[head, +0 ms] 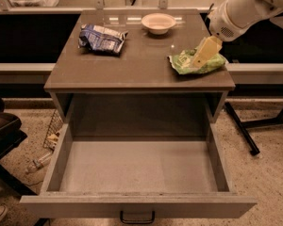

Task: Place green jalapeno chip bag into top drawer

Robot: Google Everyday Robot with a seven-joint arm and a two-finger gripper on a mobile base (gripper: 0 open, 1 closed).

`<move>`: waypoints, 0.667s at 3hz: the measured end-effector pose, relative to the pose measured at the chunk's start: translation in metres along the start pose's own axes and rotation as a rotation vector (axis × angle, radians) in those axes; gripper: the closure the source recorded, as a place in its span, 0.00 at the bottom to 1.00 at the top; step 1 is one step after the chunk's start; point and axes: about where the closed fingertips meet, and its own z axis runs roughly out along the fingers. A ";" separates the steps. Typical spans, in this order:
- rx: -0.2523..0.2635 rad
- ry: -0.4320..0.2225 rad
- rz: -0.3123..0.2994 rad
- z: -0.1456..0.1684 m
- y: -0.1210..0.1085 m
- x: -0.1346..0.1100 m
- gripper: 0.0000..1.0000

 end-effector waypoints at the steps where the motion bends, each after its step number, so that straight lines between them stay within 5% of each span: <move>1: -0.031 0.008 0.035 0.027 0.000 0.015 0.00; 2: -0.061 0.036 0.063 0.049 0.004 0.030 0.00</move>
Offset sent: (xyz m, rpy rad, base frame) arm 0.0237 -0.0163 -0.0839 0.0065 0.1416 -0.0631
